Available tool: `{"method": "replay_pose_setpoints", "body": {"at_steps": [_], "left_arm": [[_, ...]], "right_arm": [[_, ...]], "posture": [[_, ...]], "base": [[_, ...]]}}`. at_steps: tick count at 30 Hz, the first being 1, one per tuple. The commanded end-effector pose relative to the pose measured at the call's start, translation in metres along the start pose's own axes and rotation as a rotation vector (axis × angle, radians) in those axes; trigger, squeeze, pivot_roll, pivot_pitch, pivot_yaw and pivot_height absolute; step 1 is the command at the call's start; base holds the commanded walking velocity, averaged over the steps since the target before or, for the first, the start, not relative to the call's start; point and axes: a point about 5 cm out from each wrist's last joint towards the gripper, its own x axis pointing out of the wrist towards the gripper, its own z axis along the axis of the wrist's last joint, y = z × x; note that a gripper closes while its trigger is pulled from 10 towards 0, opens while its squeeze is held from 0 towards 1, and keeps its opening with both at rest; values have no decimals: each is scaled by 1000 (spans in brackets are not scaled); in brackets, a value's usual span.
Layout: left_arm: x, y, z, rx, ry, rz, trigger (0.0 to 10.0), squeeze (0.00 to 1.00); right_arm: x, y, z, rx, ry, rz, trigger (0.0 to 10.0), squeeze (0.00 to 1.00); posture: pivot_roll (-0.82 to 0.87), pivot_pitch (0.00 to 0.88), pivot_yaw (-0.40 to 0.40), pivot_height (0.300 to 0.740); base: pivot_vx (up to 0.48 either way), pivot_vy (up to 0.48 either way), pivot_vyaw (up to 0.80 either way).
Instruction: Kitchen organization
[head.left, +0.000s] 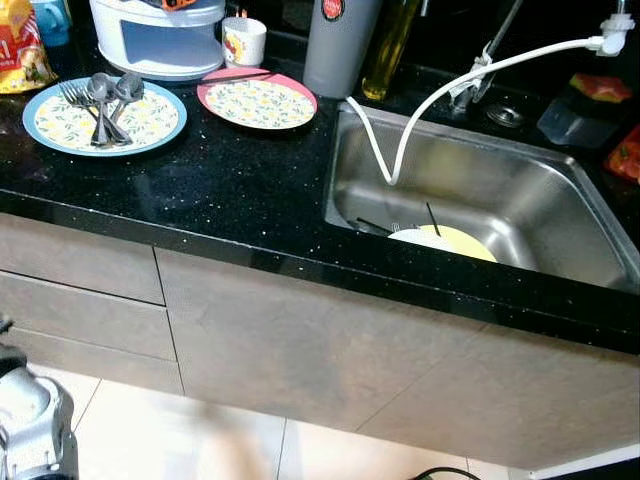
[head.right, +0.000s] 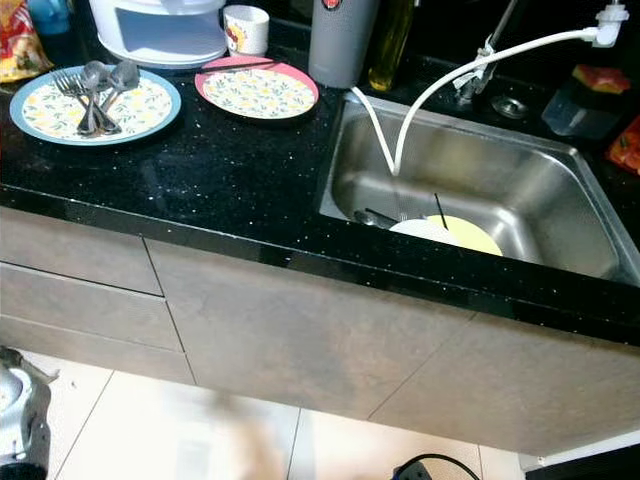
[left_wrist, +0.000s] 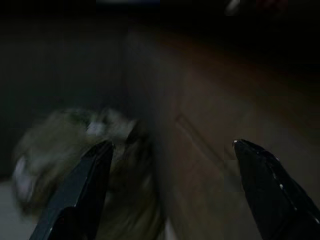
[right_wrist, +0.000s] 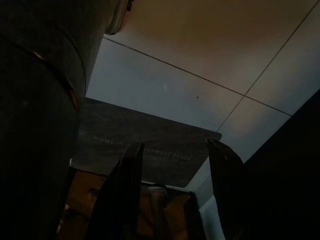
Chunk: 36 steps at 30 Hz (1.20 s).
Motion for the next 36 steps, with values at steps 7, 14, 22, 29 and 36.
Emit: {"method": "replay_pose_setpoints", "body": {"at_steps": [7,14,22,29,36], "left_arm": [[-5,-38,52,12,-227,-156,10000,0],[-18,-79,112,52,-519,-364,10000,0],[-16,-117,130,148,-579,-628,10000,0],[-35,-169,102,209,-352,-1150,10000,0],[-48,-186,124,130,-377,-1268,10000,0]], "right_arm": [[-1,-5,-4,-5,15,-22,10000,0],[-1,-5,-4,-2,15,-22,10000,0],[-1,-4,-4,-6,15,-17,10000,0],[0,-4,-4,7,12,-17,10000,0],[0,-3,-5,34,10,-18,10000,0]], "posture": [[198,78,-151,740],[191,66,-139,740],[199,53,-139,740],[190,44,-113,740],[184,43,-91,740]], "base": [[0,0,0],[0,0,0],[0,0,0],[0,0,0],[0,0,0]]}}
